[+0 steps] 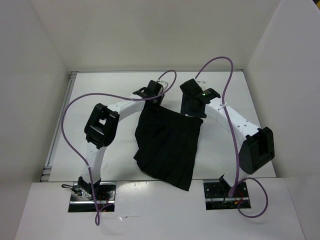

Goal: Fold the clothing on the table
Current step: Flatten the skirt out

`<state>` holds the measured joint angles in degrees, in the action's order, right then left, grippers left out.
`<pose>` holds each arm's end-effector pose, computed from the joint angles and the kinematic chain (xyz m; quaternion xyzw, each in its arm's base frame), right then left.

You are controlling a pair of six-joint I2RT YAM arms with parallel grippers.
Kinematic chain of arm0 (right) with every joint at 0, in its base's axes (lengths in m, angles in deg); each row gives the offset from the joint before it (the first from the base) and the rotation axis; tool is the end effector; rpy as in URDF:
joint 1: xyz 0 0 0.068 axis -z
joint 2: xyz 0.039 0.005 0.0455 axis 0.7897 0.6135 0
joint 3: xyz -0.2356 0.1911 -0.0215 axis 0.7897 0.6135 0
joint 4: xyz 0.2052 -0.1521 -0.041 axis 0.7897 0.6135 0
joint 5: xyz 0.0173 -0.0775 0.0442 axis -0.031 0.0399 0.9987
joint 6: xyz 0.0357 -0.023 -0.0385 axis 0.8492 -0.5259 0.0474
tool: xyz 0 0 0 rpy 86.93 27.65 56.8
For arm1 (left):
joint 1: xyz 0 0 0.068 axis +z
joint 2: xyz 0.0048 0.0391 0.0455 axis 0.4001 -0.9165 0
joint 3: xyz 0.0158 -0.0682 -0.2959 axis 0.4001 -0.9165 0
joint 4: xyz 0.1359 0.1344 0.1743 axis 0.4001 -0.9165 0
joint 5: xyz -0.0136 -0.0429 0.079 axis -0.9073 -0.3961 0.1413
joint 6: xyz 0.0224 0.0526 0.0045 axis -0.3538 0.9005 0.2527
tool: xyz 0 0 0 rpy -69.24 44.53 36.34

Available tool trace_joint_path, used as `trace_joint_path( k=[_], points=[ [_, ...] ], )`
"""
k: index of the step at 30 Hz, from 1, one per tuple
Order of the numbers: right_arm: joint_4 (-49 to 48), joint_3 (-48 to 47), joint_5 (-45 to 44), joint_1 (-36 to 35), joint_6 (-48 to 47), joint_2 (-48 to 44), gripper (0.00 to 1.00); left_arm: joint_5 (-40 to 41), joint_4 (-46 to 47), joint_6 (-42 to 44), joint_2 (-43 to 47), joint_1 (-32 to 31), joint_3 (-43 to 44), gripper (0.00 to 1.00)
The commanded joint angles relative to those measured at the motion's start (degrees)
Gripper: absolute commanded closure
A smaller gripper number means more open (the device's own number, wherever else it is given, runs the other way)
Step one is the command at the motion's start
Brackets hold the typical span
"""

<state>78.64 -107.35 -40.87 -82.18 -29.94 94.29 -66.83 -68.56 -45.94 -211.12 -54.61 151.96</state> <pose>0.2851 0.1482 0.3259 0.0701 0.9545 -0.0250 0.2886 0.4354 -0.2549 0.2145 0.1585 0.9109 -0.0610 0.3760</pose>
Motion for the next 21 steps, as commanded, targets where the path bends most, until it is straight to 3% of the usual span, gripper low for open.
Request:
trace_joint_path(
  k=[1,6,10,16,21],
  points=[
    [-0.85,-0.17,-0.58,-0.39,-0.08,-0.39,0.25,3.92,1.28,-0.56,-0.16,-0.35,2.44,0.58],
    [-0.85,-0.17,-0.58,-0.39,-0.60,-0.39,0.25,4.02,0.14,-0.56,-1.65,-0.35,3.15,0.70],
    [-0.85,-0.17,-0.58,-0.39,-0.60,-0.91,0.26,3.40,0.14,-1.08,-2.27,-0.35,3.23,1.00],
    [-0.85,-0.17,-0.58,-0.39,-0.60,-1.45,0.26,-0.82,-2.49,0.05,0.80,-0.35,5.08,1.00],
    [-0.25,0.45,-4.25,-0.39,1.59,-1.45,0.26,-11.35,-11.27,3.39,5.90,-4.30,16.47,1.00]
  ],
)
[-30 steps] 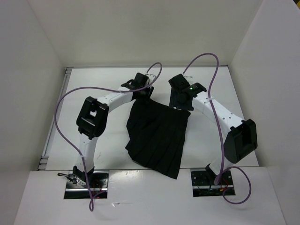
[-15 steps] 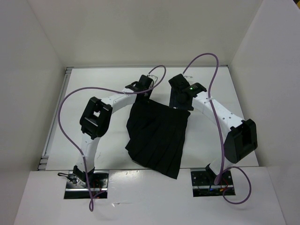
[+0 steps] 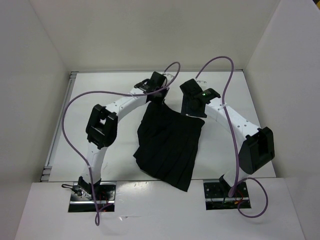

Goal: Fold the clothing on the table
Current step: Flatten the skirt out

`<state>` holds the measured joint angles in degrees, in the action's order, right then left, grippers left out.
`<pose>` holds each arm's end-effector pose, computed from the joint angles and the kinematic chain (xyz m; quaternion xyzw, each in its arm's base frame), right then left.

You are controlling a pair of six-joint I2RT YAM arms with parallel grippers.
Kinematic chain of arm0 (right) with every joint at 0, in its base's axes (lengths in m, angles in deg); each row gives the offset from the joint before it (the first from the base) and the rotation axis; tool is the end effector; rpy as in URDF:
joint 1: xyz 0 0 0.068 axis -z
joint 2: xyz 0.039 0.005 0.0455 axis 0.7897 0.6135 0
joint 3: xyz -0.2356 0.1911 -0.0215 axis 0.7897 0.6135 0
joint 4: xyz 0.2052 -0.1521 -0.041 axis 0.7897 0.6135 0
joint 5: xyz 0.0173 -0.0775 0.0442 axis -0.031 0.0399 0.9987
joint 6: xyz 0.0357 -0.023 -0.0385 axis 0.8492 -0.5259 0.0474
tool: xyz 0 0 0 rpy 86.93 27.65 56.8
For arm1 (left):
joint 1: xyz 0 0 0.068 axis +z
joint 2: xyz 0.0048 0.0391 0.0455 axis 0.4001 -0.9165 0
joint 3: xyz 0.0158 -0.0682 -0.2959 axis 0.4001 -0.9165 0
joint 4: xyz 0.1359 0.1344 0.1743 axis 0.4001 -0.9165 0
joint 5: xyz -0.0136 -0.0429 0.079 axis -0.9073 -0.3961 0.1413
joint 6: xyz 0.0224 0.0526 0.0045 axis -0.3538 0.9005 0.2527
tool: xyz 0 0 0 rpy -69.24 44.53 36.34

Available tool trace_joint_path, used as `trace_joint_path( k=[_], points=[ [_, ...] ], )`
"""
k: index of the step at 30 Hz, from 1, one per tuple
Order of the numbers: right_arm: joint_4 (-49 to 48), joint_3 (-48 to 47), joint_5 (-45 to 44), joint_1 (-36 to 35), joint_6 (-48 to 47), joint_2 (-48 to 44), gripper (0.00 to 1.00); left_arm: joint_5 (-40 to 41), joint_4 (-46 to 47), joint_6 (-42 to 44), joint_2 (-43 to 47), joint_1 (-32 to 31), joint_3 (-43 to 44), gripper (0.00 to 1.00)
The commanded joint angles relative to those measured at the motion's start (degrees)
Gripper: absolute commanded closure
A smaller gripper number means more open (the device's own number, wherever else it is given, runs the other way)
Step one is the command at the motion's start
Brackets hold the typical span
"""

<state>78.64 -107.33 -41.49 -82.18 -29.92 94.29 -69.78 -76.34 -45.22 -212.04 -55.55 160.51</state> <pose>0.2852 0.1477 0.3260 0.0714 0.9536 -0.0296 0.2910 0.4387 -0.2692 0.2440 0.1816 0.9083 -0.0839 0.3674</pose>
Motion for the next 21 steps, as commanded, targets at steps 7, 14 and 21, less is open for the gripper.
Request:
trace_joint_path(
  k=[7,14,21],
  points=[
    [0.82,1.04,-9.37,4.96,6.84,-6.44,0.26,-19.84,-6.33,-0.56,18.92,-7.32,15.70,1.00],
    [-5.85,6.48,-9.29,10.59,8.34,-20.15,0.26,-13.01,0.89,-5.06,33.71,-3.72,2.97,1.00],
    [-8.59,7.63,-2.26,15.43,5.26,-21.93,0.27,-7.54,2.55,-10.68,24.08,5.23,-3.54,1.00]
  ],
)
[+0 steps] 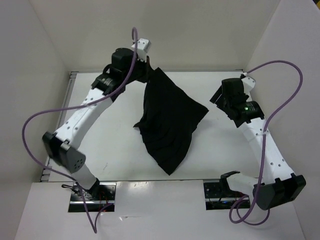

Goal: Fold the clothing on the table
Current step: Flatten the skirt out

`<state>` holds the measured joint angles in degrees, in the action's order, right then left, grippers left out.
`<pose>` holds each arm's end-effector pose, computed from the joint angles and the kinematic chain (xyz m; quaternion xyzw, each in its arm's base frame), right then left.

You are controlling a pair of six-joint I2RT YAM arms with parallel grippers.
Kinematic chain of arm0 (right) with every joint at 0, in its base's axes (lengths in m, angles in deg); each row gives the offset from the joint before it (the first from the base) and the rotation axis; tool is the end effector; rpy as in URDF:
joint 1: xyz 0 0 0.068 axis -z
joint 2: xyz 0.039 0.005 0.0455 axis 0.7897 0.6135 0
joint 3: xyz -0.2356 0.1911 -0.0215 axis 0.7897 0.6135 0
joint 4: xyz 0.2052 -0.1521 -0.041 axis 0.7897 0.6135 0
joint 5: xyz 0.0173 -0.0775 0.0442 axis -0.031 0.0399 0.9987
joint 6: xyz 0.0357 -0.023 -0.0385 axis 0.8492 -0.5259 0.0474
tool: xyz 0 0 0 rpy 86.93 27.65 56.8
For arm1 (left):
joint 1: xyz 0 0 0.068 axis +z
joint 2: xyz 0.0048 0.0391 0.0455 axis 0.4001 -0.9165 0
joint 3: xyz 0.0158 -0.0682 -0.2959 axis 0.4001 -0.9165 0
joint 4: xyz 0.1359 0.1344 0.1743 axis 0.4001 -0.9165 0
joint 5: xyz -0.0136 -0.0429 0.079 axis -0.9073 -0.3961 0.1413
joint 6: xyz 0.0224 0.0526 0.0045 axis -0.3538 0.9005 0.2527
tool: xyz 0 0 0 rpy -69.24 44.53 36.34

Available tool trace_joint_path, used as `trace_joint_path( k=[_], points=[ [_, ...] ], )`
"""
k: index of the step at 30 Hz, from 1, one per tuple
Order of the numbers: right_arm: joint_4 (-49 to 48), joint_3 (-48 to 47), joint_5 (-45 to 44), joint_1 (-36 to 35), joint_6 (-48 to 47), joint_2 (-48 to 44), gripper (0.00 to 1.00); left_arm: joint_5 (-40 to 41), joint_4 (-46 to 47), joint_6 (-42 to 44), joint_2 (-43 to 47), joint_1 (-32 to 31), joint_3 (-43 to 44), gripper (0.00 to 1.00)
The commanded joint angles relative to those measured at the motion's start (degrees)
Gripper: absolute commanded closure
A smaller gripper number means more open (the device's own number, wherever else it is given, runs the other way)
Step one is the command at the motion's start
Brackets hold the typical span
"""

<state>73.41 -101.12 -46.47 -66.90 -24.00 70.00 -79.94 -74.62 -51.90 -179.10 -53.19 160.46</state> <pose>0.2133 0.0375 0.4058 0.2818 0.8399 0.0074 0.4637 0.3158 -0.1832 0.4951 0.1319 0.7622 -0.2639 0.5762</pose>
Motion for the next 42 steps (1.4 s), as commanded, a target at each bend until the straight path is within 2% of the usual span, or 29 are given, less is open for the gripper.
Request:
trace_joint_path(
  k=[1,7,11,18,22,23,25,31,42],
  points=[
    [-3.36,2.03,4.38,0.15,-0.66,3.58,0.27,2.62,0.83,-4.95,-10.63,5.41,-3.51,1.00],
    [-8.54,6.69,12.39,0.15,-1.19,5.35,0.29,3.15,0.83,-11.03,-25.84,13.78,-1.67,1.00],
    [-12.06,8.27,21.51,0.68,-2.94,12.00,0.29,1.39,0.83,-12.87,-32.17,17.48,0.54,1.00],
    [-19.97,6.53,26.18,0.68,-2.94,23.86,0.37,-3.00,2.59,-12.87,-34.29,20.02,-2.27,1.00],
    [-23.39,-0.05,28.21,0.68,-4.34,32.31,0.52,-3.79,3.29,-12.87,-34.82,20.03,-4.38,1.00],
    [-24.45,-0.94,28.83,0.68,-4.35,33.90,0.60,-3.79,3.29,-12.87,-34.82,20.03,-4.39,1.00],
    [-25.86,-2.44,28.14,0.68,-4.97,37.67,0.65,-3.79,3.29,-12.26,-34.82,20.03,-4.91,1.00],
    [-30.08,-4.90,25.06,1.21,-5.58,43.84,0.65,-4.32,3.29,-11.73,-34.82,20.55,-4.91,1.00],
    [-30.61,-12.28,21.80,2.79,-6.64,52.54,0.65,-4.33,2.24,-11.73,-34.82,20.55,-5.44,1.00]
  ],
)
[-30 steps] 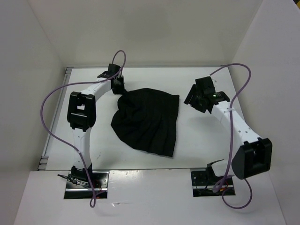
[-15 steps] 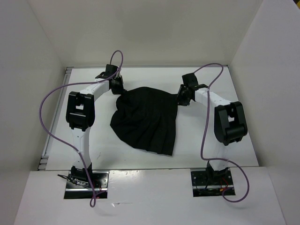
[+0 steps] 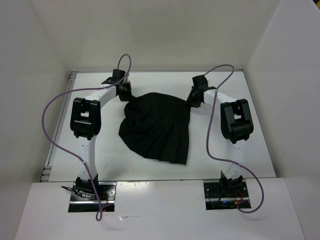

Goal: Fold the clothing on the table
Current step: Flatten the skirt out

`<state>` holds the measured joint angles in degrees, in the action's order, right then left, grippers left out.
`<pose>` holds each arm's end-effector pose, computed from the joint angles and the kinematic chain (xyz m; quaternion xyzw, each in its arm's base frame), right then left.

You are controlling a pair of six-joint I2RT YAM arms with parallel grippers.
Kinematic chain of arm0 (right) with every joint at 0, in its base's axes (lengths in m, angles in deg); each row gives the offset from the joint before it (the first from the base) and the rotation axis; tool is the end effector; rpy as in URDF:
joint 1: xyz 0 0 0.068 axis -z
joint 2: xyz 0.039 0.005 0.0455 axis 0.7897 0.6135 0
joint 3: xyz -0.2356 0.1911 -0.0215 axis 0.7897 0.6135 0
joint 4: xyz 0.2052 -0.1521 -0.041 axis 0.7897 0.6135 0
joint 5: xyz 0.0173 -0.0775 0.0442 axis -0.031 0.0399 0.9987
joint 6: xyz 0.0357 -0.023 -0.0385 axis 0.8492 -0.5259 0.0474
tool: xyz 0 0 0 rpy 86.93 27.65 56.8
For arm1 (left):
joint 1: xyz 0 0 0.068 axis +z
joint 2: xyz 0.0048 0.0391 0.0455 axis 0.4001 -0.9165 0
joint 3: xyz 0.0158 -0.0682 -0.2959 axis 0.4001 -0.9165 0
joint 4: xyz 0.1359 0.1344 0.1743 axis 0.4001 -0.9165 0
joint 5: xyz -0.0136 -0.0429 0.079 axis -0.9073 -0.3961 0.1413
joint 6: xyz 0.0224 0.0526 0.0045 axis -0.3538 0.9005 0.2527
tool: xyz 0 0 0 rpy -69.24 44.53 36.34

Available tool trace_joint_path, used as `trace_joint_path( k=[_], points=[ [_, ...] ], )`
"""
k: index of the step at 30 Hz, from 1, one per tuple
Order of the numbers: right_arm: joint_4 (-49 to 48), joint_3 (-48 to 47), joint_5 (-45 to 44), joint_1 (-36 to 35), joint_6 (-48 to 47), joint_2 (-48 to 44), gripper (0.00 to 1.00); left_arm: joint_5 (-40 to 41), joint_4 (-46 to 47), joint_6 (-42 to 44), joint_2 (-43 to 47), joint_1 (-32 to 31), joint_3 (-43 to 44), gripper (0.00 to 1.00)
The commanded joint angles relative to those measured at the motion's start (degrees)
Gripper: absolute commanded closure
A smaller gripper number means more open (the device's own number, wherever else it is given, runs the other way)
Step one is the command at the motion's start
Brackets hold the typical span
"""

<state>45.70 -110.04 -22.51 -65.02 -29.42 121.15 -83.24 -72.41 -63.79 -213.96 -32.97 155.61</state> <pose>0.4443 0.0998 0.1973 0.1793 0.9336 0.1066 0.2914 0.5052 -0.0892 0.2054 -0.1085 0.9280 -0.1682 0.3142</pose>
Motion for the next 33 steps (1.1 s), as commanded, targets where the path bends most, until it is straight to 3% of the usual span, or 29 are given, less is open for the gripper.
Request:
trace_joint_path(
  k=[1,13,18,22,24,27,33],
  points=[
    [-2.90,-3.37,-2.15,1.69,-1.22,2.18,0.65,-1.02,0.03,0.16,0.04,0.33,-1.11,1.00],
    [-3.68,-5.13,2.24,4.78,-1.22,8.25,0.65,0.65,-1.02,0.69,1.80,1.48,-5.33,1.00],
    [-4.39,-5.13,8.29,5.39,-1.22,8.87,0.66,0.65,-0.50,0.69,1.80,2.00,-5.86,1.00],
    [-4.39,-5.66,12.85,5.39,-1.22,9.39,0.76,0.65,-0.50,0.69,1.80,2.00,-6.39,1.00],
    [-4.39,-4.96,13.84,5.91,-0.17,9.40,0.98,0.13,-0.50,0.69,1.80,2.00,-6.39,1.00],
    [-5.43,-0.23,12.44,5.92,1.06,4.15,1.00,-2.15,0.03,1.21,2.85,2.00,-6.39,1.00],
    [-1.68,5.33,1.20,4.25,1.68,-18.43,1.00,-13.40,0.90,2.71,14.26,2.53,-1.82,1.00]
  ],
)
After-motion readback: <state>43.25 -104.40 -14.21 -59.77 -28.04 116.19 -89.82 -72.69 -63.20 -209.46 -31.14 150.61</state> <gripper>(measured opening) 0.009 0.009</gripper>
